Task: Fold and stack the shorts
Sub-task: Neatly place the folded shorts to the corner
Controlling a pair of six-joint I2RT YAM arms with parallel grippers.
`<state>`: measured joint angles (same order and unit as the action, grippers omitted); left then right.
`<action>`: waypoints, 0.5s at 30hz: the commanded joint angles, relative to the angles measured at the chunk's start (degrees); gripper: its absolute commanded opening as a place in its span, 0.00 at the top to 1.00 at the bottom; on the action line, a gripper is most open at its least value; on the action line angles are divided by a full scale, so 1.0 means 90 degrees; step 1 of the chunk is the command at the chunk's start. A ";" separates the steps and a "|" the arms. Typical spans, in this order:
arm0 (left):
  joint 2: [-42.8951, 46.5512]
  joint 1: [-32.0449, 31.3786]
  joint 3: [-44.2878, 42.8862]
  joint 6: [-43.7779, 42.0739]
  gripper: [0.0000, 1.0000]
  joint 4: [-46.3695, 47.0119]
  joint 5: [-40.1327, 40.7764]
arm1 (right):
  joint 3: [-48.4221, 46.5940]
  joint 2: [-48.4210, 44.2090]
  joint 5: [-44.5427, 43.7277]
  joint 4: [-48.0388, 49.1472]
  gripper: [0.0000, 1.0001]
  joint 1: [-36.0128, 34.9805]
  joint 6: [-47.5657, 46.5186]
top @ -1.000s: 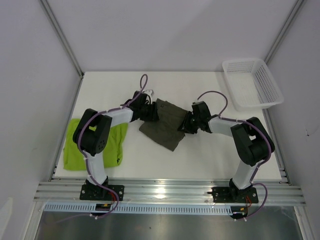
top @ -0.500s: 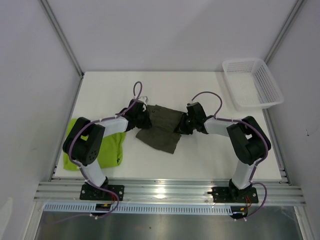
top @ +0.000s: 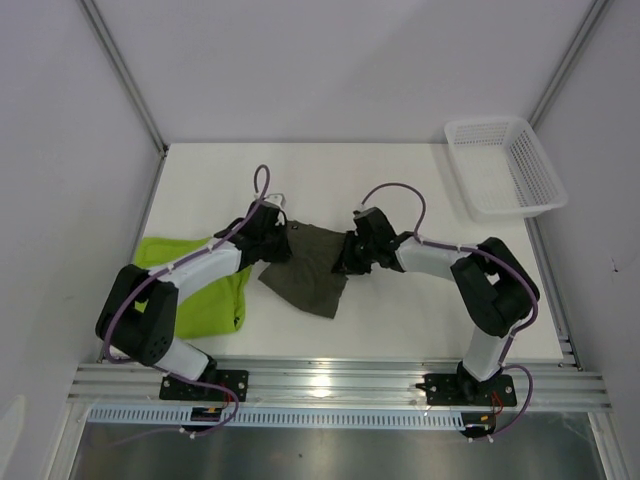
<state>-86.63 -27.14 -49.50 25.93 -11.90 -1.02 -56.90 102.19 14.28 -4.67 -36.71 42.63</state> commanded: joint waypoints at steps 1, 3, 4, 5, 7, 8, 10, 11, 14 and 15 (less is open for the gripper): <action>0.0553 -0.0022 -0.0564 -0.0186 1.00 -0.0766 0.0551 | -0.0872 -0.0193 0.0034 0.0011 1.00 -0.0335 -0.0030; 0.0816 0.0085 -0.0652 -0.0225 1.00 -0.1107 0.0679 | -0.1147 -0.0076 0.0063 -0.0019 1.00 -0.0462 -0.0020; 0.0923 0.0134 -0.0701 -0.0235 1.00 -0.1187 0.0757 | -0.1274 -0.0027 0.0073 -0.0019 1.00 -0.0598 -0.0001; 0.1166 0.0202 -0.0711 -0.0225 1.00 -0.1284 0.0815 | -0.1546 0.0022 0.0092 -0.0028 1.00 -0.0667 0.0009; 0.1421 0.0280 -0.0808 -0.0225 1.00 -0.1634 0.0981 | -0.1830 0.0139 0.0122 -0.0038 1.00 -0.0861 0.0029; 0.1674 0.0348 -0.0857 -0.0206 1.00 -0.1820 0.1098 | -0.2122 0.0188 0.0170 -0.0067 1.00 -0.0921 0.0019; 0.1958 0.0417 -0.1033 -0.0196 1.00 -0.2327 0.1497 | -0.2377 0.0285 0.0190 -0.0068 1.00 -0.1135 0.0029; 0.2085 0.0553 -0.1082 -0.0148 1.00 -0.2494 0.1625 | -0.2494 0.0334 0.0181 -0.0038 1.00 -0.1213 0.0019; 0.2642 0.1079 -0.1180 -0.0098 1.00 -0.2847 0.1569 | -0.3051 0.0588 0.0142 -0.0009 1.00 -0.1516 -0.0030; 0.2769 0.1226 -0.1200 -0.0098 1.00 -0.2915 0.1539 | -0.3371 0.0685 0.0170 -0.0009 1.00 -0.1585 -0.0011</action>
<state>-66.13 -20.14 -57.36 24.91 -33.63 11.35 -80.58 106.63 14.44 -7.25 -48.31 42.63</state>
